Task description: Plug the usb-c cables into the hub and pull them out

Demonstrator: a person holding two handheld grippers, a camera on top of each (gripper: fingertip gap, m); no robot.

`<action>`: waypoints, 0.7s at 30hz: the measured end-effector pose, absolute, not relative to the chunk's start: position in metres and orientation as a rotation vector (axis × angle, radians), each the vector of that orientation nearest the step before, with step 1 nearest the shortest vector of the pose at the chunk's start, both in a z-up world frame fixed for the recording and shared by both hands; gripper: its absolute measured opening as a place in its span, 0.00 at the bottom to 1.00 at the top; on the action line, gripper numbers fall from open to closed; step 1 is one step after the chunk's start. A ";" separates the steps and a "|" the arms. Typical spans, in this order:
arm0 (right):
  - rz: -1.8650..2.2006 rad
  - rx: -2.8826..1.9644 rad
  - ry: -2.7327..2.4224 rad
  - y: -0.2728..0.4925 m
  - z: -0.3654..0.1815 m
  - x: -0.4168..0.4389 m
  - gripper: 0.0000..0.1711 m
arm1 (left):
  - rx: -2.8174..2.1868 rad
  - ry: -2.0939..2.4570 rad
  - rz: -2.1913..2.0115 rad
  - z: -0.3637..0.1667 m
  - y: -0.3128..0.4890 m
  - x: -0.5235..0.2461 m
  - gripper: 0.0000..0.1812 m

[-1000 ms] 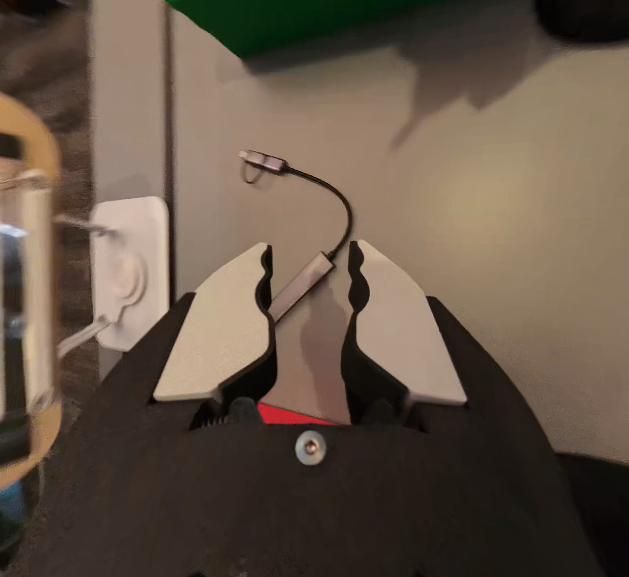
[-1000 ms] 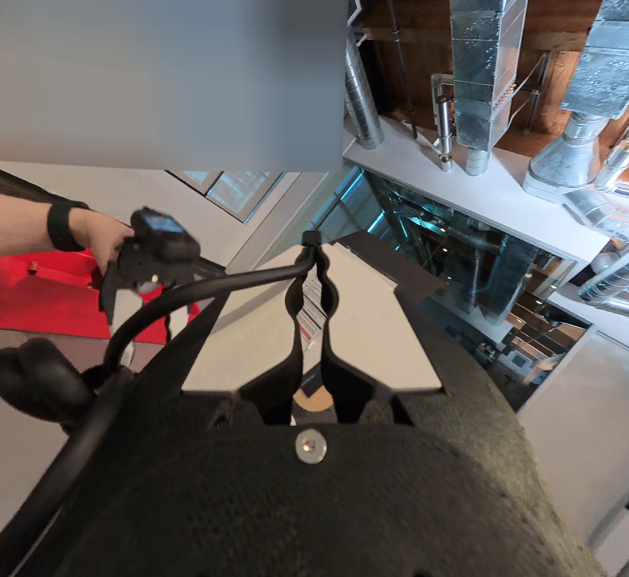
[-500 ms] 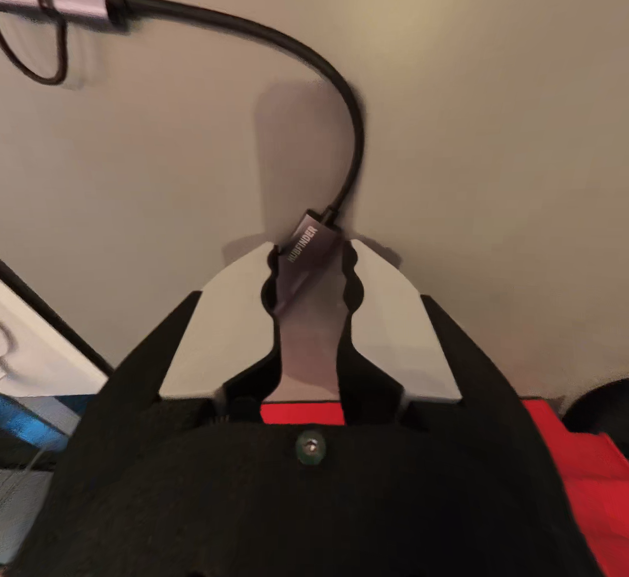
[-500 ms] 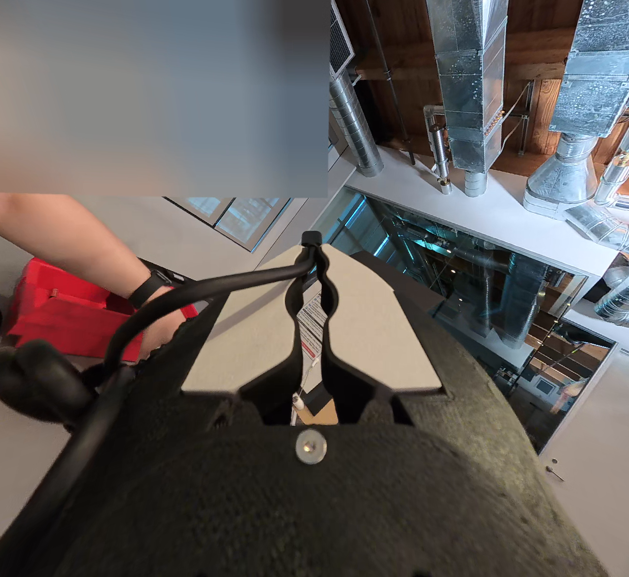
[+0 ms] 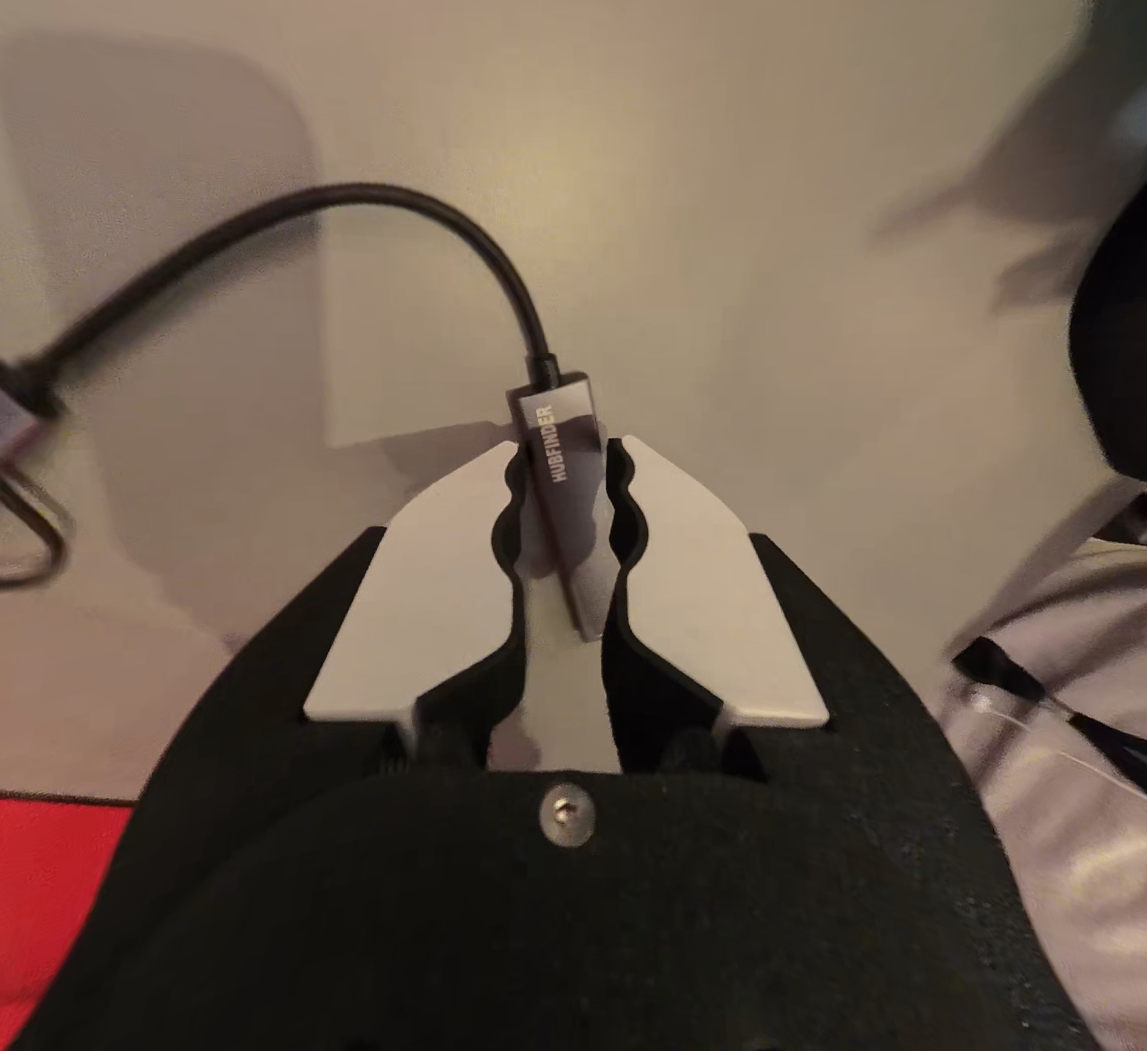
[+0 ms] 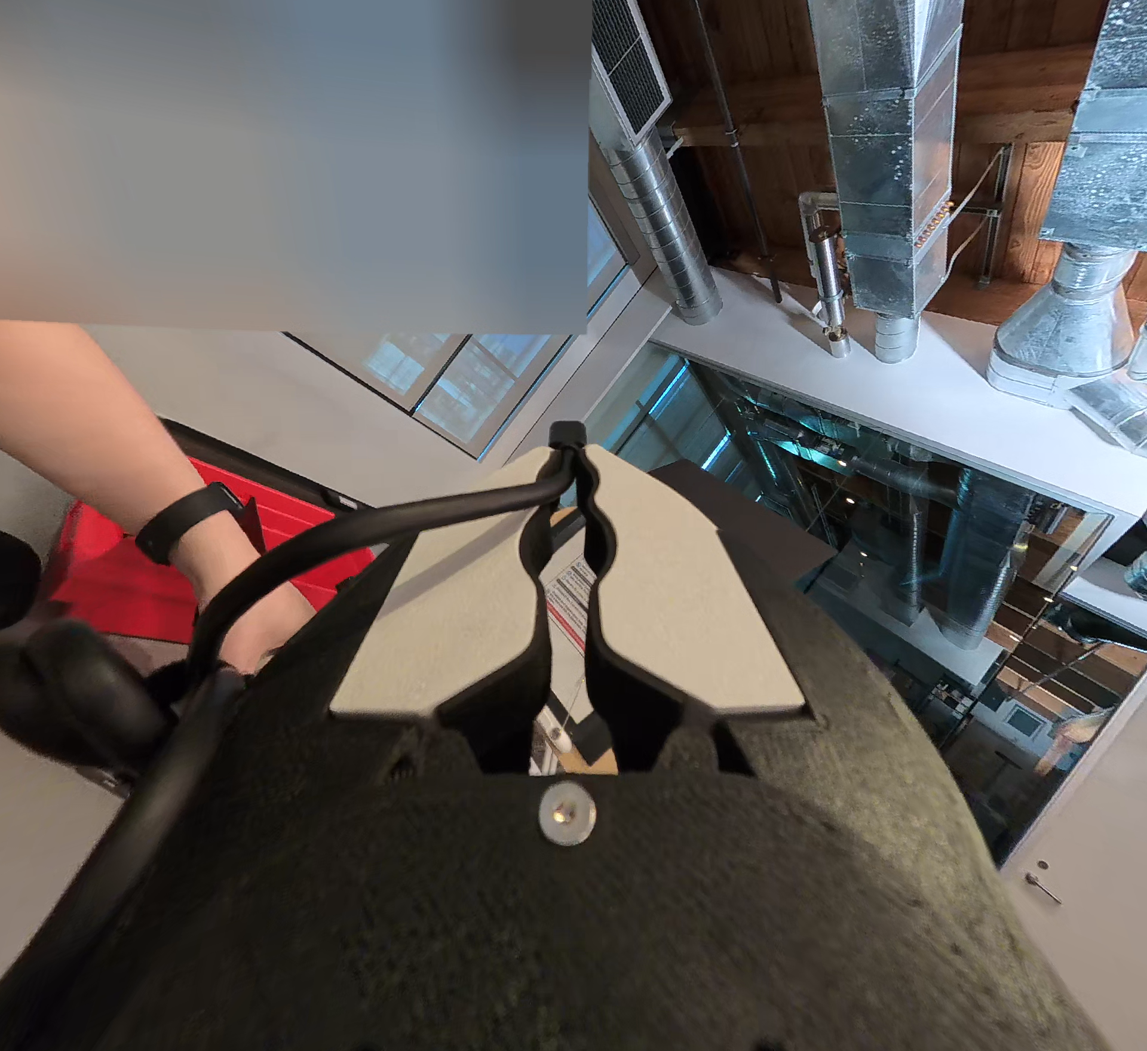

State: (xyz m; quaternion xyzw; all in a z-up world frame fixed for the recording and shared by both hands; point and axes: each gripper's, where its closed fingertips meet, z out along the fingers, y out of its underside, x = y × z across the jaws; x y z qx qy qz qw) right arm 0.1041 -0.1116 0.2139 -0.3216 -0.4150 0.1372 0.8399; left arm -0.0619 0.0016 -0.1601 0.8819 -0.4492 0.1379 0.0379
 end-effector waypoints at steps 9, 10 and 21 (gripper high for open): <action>0.320 -0.656 -0.869 -0.112 0.215 0.106 0.03 | 2.882 -1.609 0.173 -0.163 -0.030 -0.094 0.32; 0.324 -0.654 -0.870 -0.112 0.215 0.106 0.03 | 2.897 -1.628 0.128 -0.165 -0.031 -0.096 0.30; 0.306 -0.668 -0.905 -0.111 0.211 0.096 0.03 | 2.697 -1.552 -0.034 -0.164 -0.032 -0.098 0.18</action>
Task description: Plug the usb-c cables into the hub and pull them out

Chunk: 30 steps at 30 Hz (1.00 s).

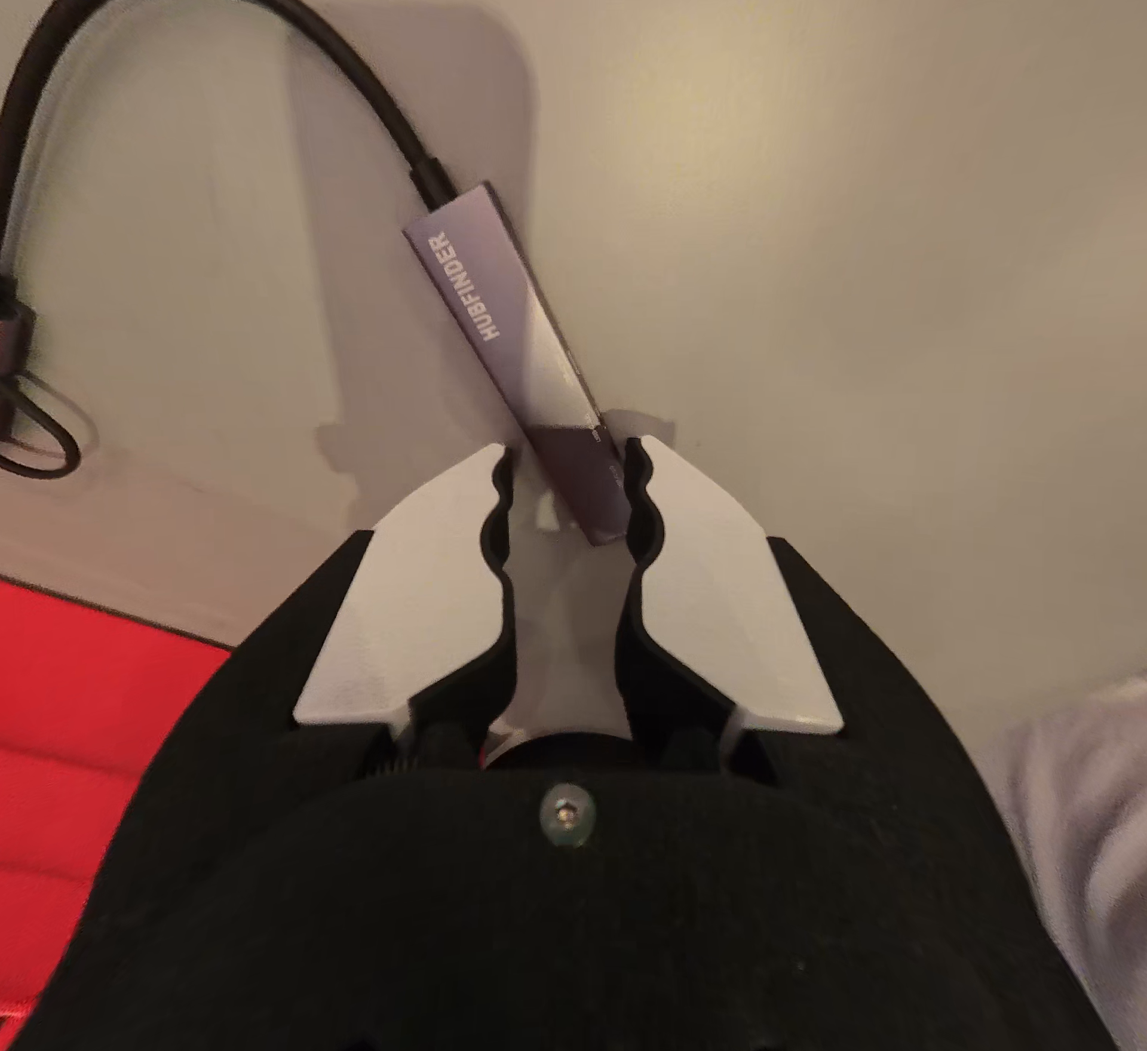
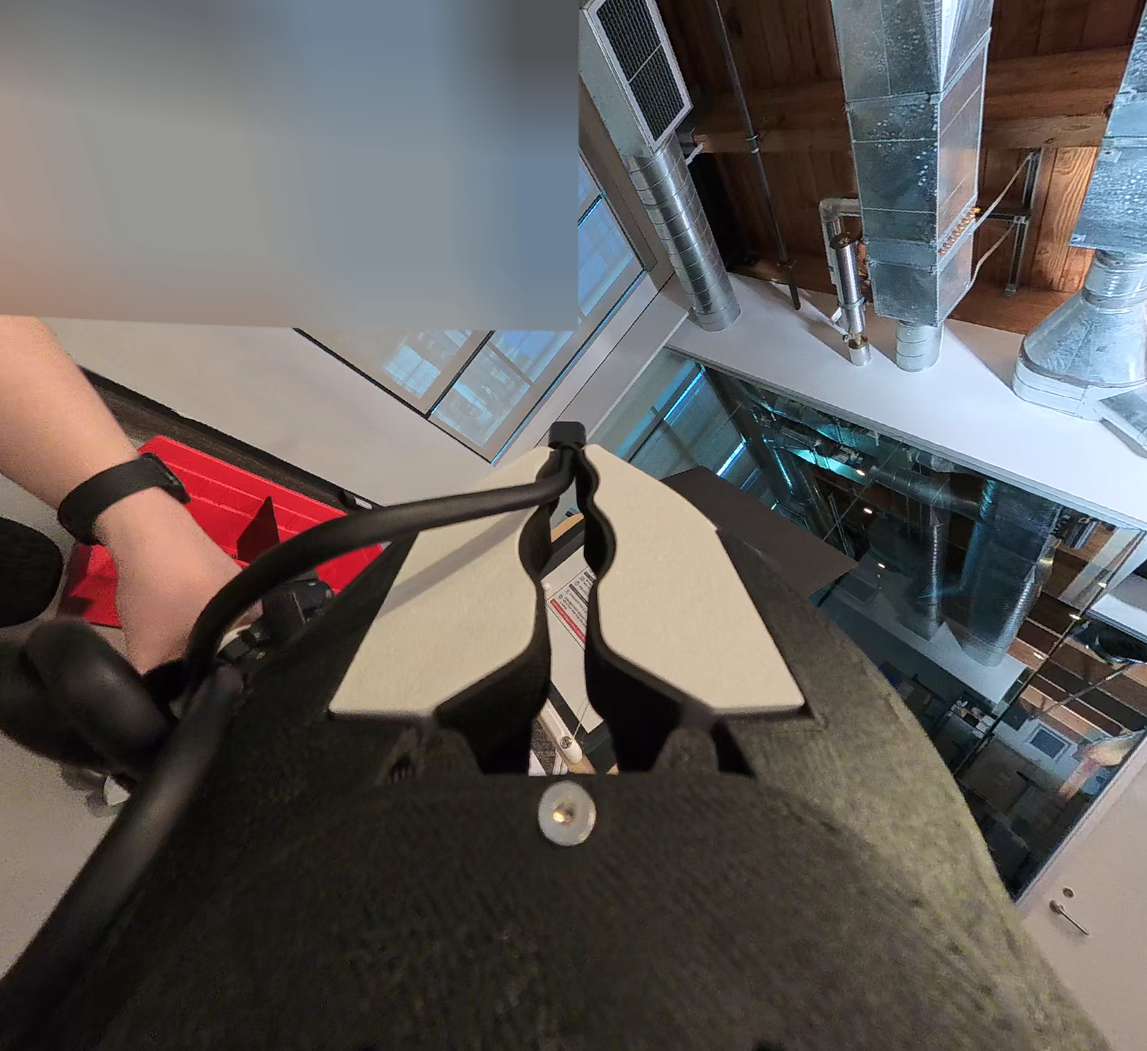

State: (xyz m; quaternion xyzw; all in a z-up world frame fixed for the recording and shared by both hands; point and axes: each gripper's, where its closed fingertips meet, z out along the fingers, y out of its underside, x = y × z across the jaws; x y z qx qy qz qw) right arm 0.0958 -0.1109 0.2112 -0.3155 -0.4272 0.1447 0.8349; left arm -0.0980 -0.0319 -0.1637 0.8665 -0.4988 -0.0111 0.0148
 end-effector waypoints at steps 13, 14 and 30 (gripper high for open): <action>0.336 -0.671 -0.897 -0.108 0.209 0.102 0.03 | 2.748 -1.353 0.534 -0.151 -0.035 -0.080 0.13; 0.338 -0.673 -0.899 -0.108 0.208 0.101 0.03 | 2.757 -1.305 0.668 -0.145 -0.036 -0.073 0.13; 0.247 -0.860 -0.974 -0.072 0.184 0.084 0.03 | 2.136 -1.064 2.470 0.036 -0.050 0.022 0.13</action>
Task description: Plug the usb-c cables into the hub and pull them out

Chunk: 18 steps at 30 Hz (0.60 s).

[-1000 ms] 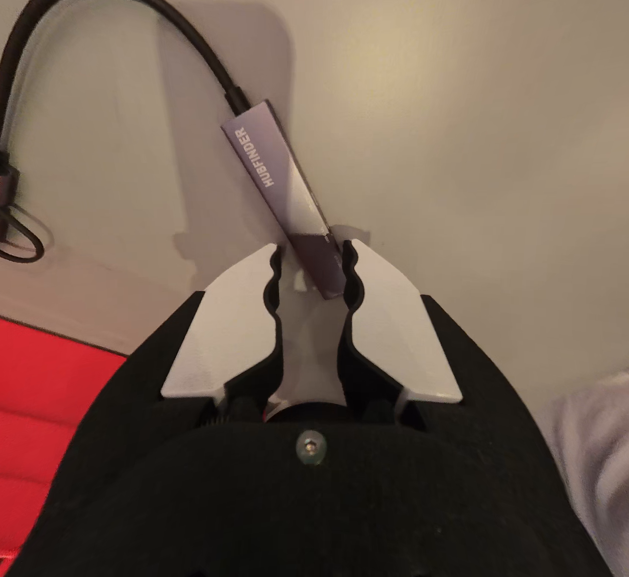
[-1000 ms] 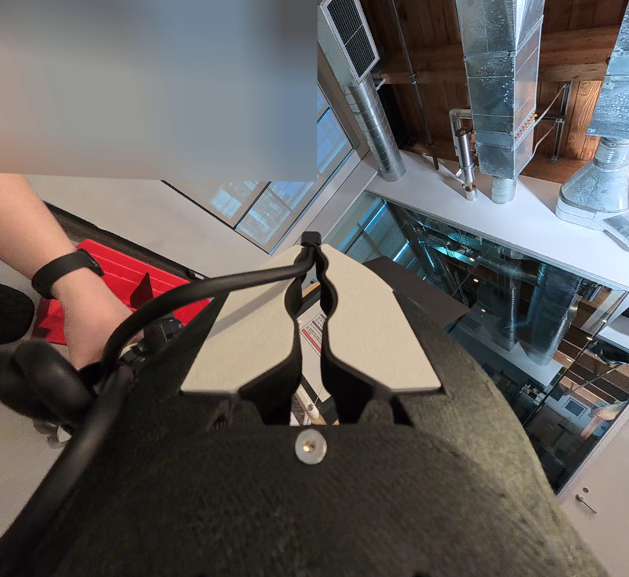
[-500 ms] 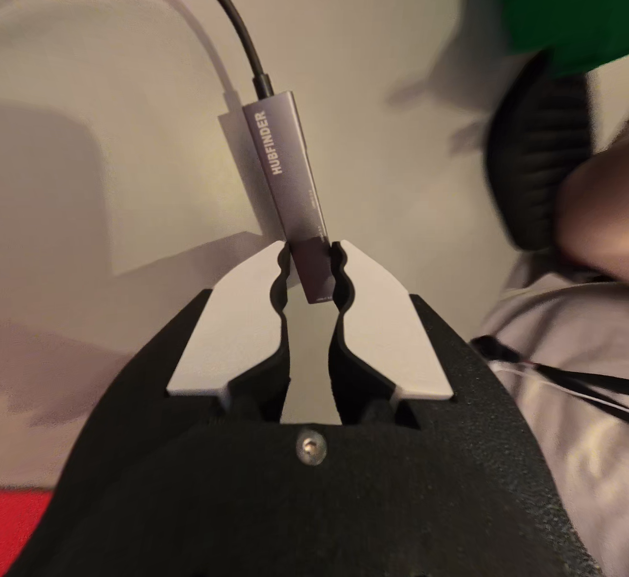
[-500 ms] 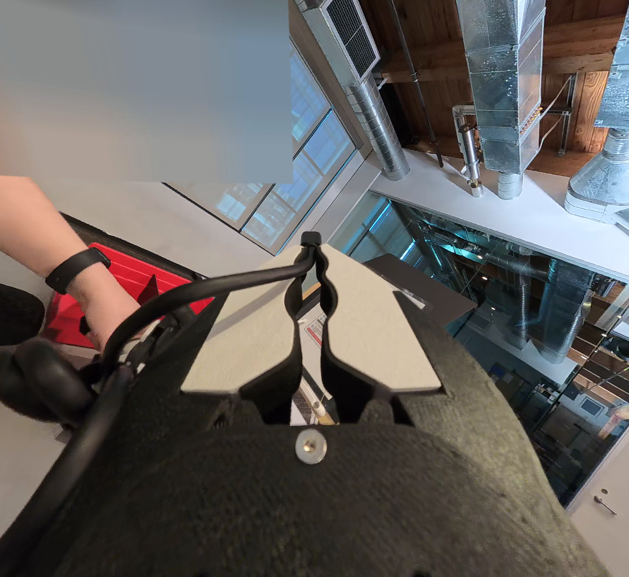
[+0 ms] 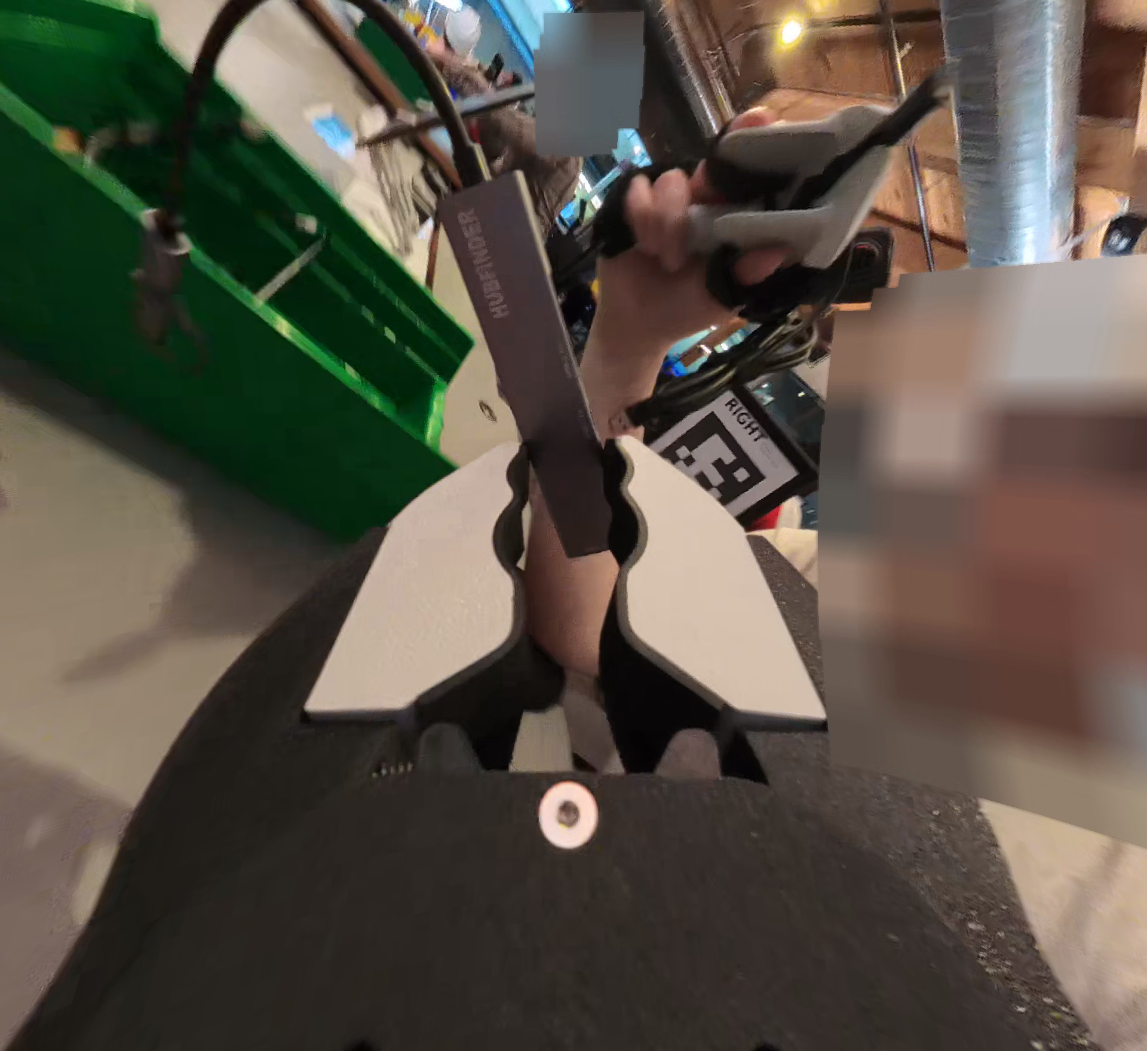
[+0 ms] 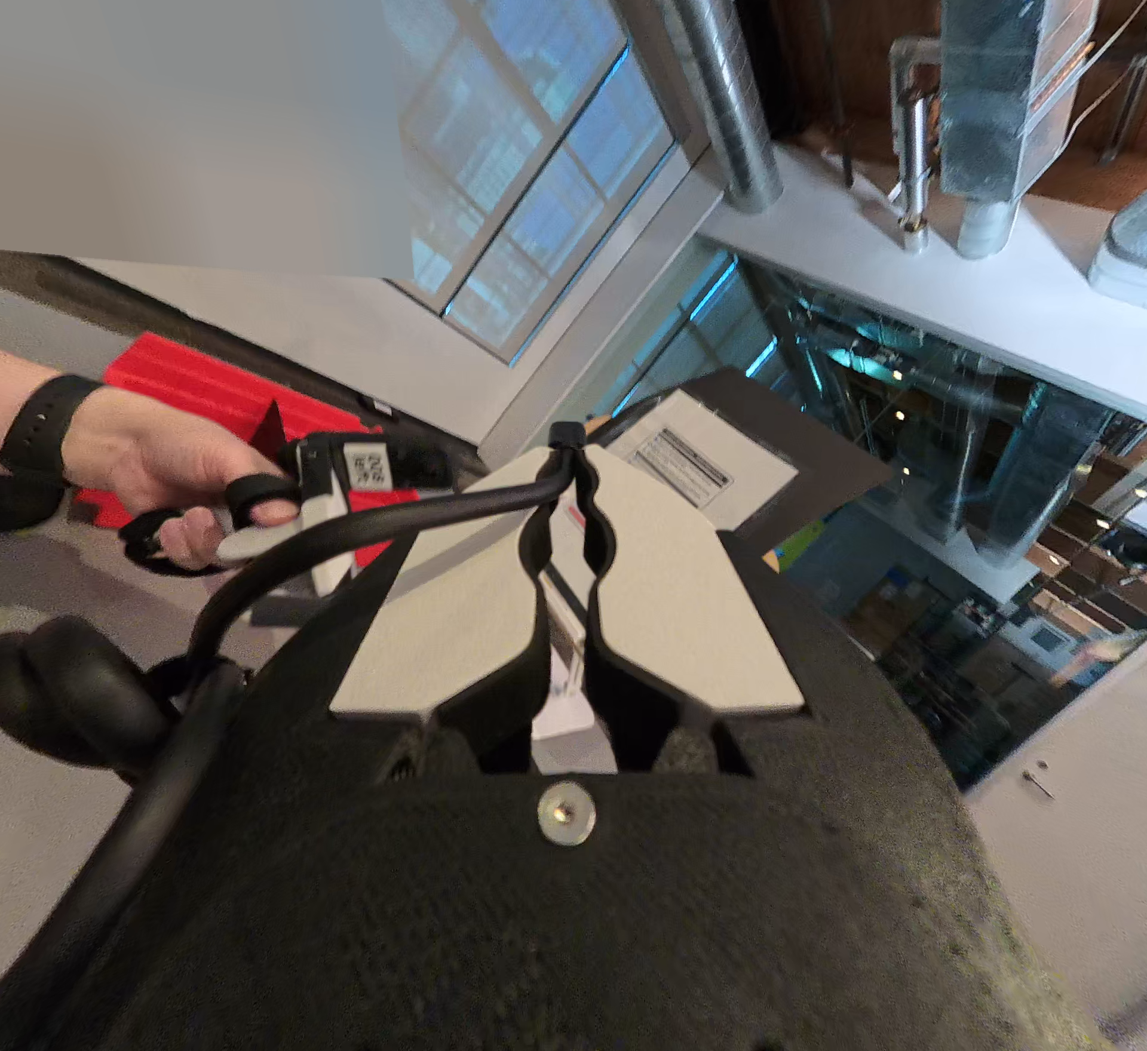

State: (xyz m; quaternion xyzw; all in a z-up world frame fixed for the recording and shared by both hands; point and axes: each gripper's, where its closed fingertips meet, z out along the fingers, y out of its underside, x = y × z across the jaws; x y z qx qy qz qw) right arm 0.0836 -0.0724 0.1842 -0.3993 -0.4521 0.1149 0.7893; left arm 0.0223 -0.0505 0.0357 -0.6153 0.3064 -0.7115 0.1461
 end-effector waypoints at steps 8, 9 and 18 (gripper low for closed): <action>-0.138 -1.088 -1.149 -0.035 0.149 0.049 0.03 | -1.351 0.878 -1.970 0.099 -0.021 0.029 0.12; -0.166 -1.104 -1.168 -0.032 0.145 0.044 0.03 | -1.343 0.847 -2.045 0.097 -0.019 0.026 0.12; -0.405 -1.123 -1.288 -0.022 0.131 0.011 0.03 | -1.350 0.819 -1.891 0.075 0.010 0.014 0.12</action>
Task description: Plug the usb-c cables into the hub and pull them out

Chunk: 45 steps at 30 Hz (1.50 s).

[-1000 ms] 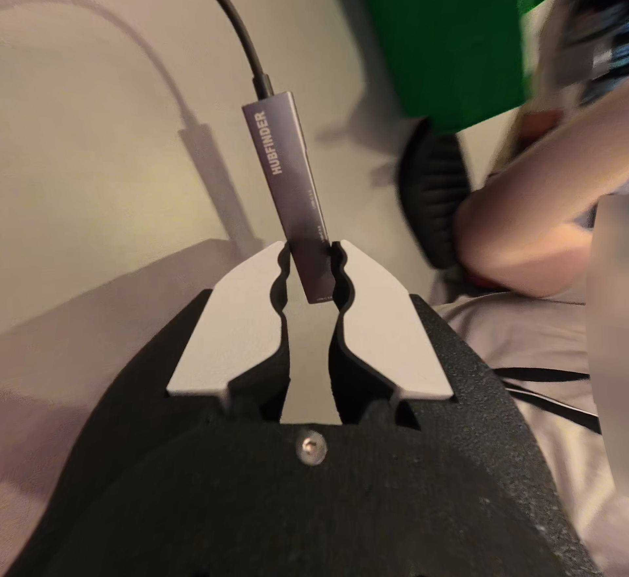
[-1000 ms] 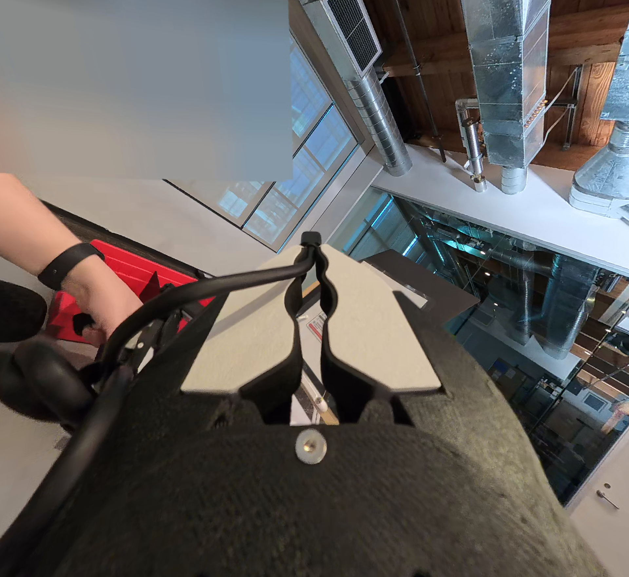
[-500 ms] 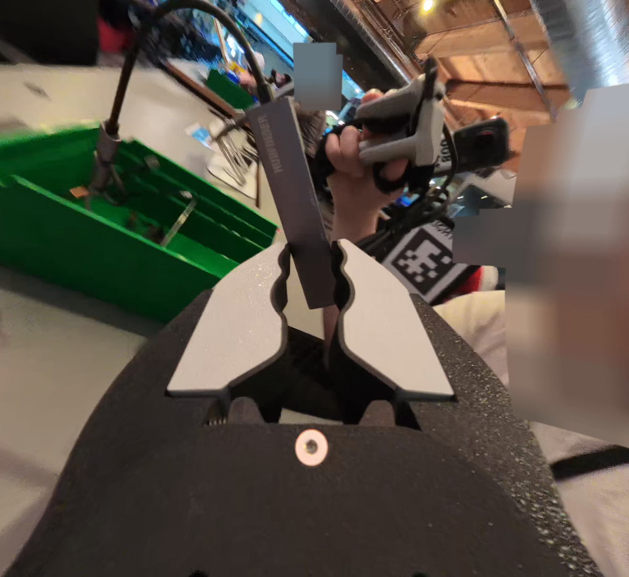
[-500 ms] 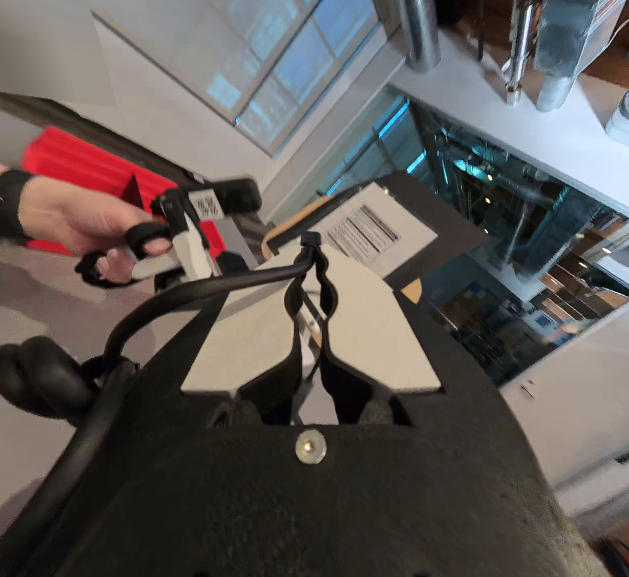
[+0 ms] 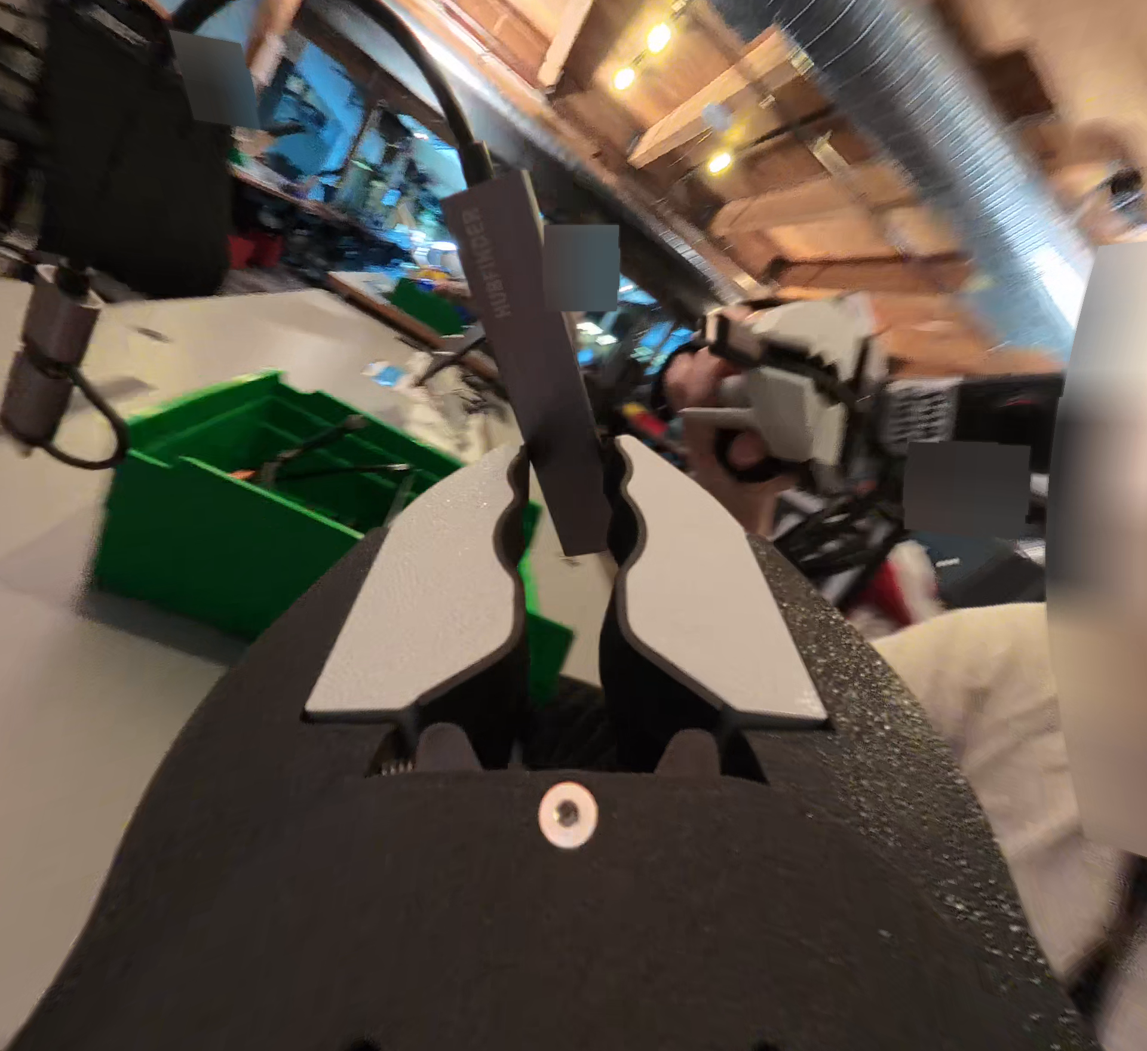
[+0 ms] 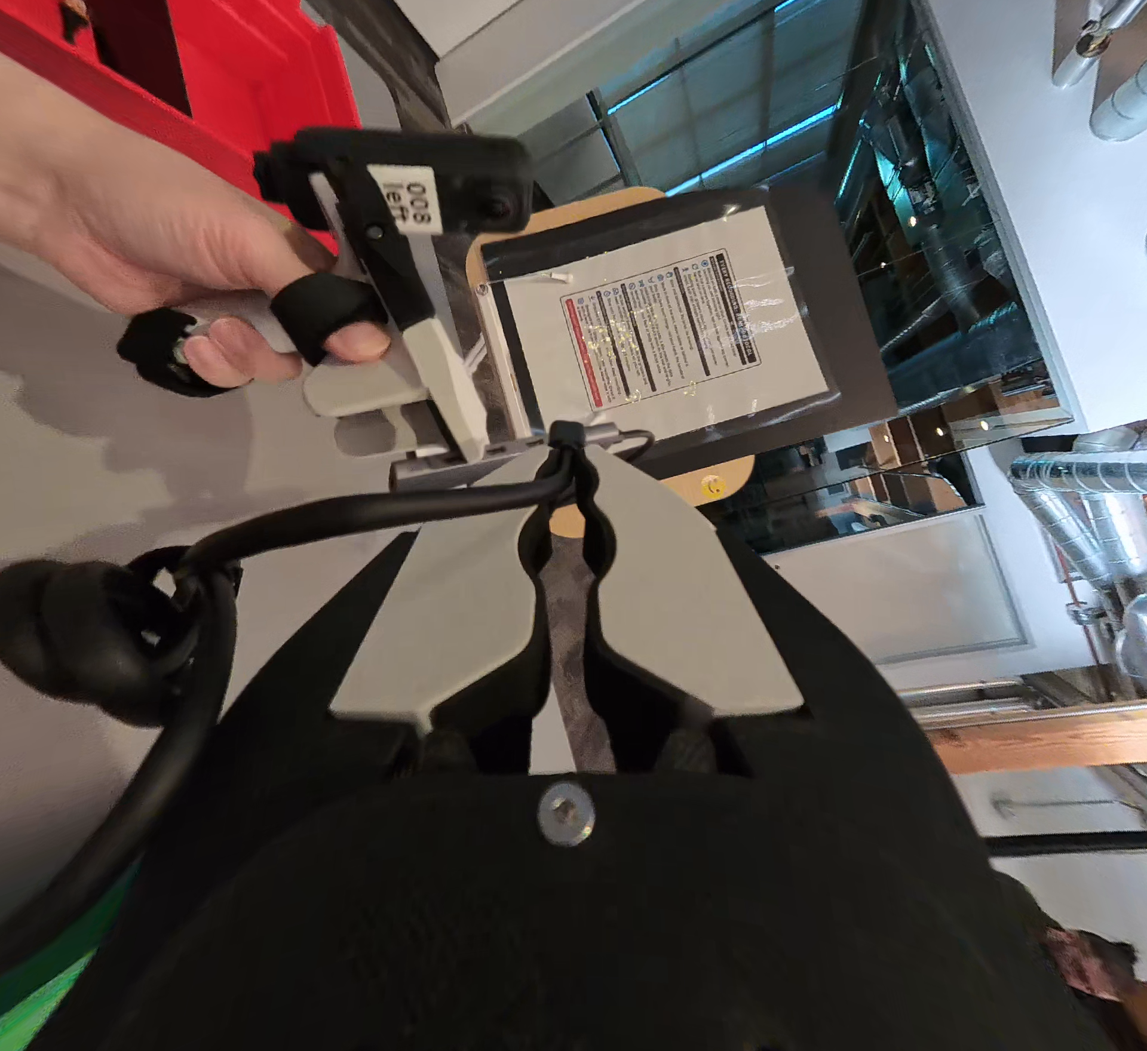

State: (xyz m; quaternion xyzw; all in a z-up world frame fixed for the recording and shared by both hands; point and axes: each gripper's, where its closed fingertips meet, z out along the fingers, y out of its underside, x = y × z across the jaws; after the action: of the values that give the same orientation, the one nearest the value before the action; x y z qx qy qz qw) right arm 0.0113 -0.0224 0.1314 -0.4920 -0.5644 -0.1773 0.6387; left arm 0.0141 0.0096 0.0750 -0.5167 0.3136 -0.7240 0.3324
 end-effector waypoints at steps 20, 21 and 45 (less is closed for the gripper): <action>-0.677 -1.063 -1.426 0.001 0.105 -0.011 0.03 | -1.195 0.867 -1.187 0.068 0.042 -0.018 0.12; -0.678 -1.051 -1.427 0.001 0.105 -0.014 0.03 | -1.195 0.879 -1.171 0.067 0.042 -0.018 0.13; -0.750 -0.959 -1.496 0.006 0.095 -0.018 0.03 | -1.197 1.092 -0.924 0.060 0.035 -0.019 0.12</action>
State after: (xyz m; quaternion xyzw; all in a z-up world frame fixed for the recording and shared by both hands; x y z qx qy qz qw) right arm -0.0184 0.0060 0.0954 -0.4087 -0.6374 -0.3195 0.5698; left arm -0.0191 0.0349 0.0597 -0.5155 0.4704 -0.3980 0.5955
